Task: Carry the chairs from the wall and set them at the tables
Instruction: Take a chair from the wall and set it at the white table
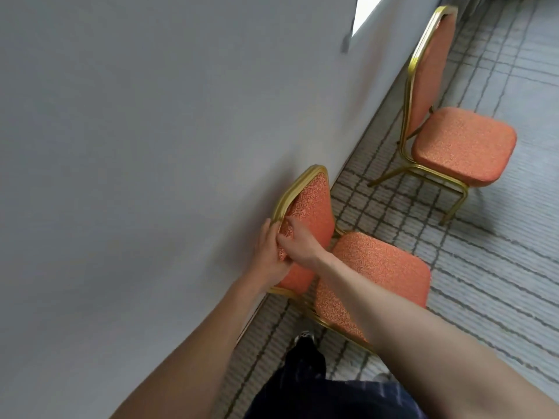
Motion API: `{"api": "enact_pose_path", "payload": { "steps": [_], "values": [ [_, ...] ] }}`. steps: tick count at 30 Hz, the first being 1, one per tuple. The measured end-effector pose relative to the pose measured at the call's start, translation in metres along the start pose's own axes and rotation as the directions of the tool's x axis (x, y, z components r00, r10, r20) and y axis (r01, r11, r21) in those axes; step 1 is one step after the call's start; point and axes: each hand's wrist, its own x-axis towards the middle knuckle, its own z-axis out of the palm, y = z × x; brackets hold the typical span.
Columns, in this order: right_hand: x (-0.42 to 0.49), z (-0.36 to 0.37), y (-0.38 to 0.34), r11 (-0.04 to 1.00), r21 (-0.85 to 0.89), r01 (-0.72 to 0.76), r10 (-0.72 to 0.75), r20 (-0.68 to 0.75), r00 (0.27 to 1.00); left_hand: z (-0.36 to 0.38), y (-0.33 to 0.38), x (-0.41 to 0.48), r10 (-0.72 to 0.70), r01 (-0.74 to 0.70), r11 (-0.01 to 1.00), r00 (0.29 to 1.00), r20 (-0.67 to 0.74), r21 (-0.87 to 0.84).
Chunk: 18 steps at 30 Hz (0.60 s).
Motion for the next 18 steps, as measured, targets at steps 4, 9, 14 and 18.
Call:
{"api": "enact_pose_path", "payload": {
  "steps": [4, 9, 14, 18],
  "values": [
    [0.032, 0.018, 0.006, 0.999, -0.004, -0.055, 0.054, -0.065, 0.996, -0.009, -0.006, 0.019, 0.022, -0.024, 0.985, 1.000, -0.014, -0.172],
    [0.048, 0.025, 0.008, 0.990, -0.071, -0.122, 0.112, -0.131, 0.985, -0.014, -0.013, 0.037, 0.022, -0.007, 0.981, 0.997, 0.075, -0.193],
    [0.064, 0.037, 0.006, 0.976, 0.064, -0.209, 0.218, -0.208, 0.953, -0.022, -0.016, 0.044, -0.025, 0.050, 0.972, 0.994, 0.111, -0.229],
    [0.065, 0.039, 0.006, 0.958, 0.160, -0.239, 0.273, -0.241, 0.931, -0.030, -0.008, 0.047, -0.026, 0.042, 0.972, 0.997, 0.073, -0.232]
  ]
}}
